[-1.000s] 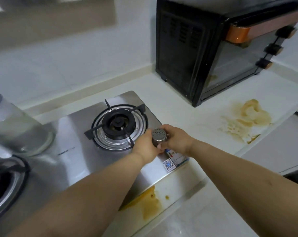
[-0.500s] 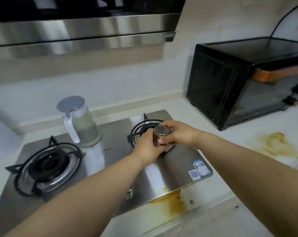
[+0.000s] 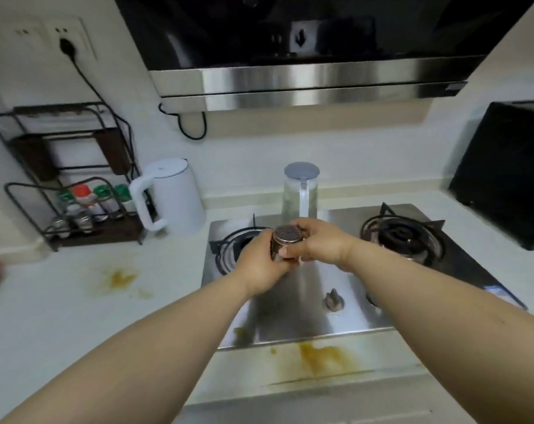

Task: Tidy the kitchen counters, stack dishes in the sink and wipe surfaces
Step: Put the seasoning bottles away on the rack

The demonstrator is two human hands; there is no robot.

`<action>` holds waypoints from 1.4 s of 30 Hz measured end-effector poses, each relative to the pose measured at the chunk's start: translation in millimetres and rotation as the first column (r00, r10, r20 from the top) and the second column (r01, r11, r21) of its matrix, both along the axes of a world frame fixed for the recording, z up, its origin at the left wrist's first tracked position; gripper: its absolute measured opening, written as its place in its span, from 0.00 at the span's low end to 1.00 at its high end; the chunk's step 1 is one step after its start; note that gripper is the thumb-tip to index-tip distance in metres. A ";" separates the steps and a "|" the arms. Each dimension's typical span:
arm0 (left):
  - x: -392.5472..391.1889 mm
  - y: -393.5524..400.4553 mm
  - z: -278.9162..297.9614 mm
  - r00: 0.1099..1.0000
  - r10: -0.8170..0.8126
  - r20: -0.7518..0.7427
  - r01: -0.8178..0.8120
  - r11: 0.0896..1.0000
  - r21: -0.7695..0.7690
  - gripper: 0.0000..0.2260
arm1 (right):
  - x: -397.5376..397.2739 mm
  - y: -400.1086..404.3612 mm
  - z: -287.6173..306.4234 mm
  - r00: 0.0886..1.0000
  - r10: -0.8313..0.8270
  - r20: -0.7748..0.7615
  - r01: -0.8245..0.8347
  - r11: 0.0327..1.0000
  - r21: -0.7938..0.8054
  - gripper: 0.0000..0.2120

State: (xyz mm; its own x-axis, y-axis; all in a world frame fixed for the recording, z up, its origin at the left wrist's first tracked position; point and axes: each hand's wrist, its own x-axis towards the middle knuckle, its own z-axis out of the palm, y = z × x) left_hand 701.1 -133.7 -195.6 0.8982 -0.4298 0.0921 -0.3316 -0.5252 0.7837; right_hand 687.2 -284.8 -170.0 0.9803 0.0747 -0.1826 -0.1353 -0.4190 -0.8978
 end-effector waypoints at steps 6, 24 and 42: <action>18.5 96.8 3.7 0.992 0.123 -0.013 -0.123 0.992 0.038 0.24 | 26.1 96.4 6.8 0.997 0.076 0.020 -0.075 0.997 -0.034 0.22; 97.3 231.6 -10.6 0.879 0.458 -0.136 -0.466 0.884 -0.041 0.24 | 156.6 240.6 -4.1 0.911 0.412 -0.005 -0.412 0.911 -0.002 0.15; 228.2 387.0 -43.4 0.935 0.336 -0.113 -0.333 0.942 0.051 0.27 | 252.9 393.9 -44.4 0.992 0.125 -0.025 -0.123 0.990 0.071 0.24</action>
State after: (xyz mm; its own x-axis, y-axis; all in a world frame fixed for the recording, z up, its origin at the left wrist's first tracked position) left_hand 929.3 253.4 -238.9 0.9941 -0.1035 -0.0323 -0.0383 -0.6141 0.7883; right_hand 940.1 109.1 -214.4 0.9571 0.2086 -0.2012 -0.1127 -0.3717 -0.9215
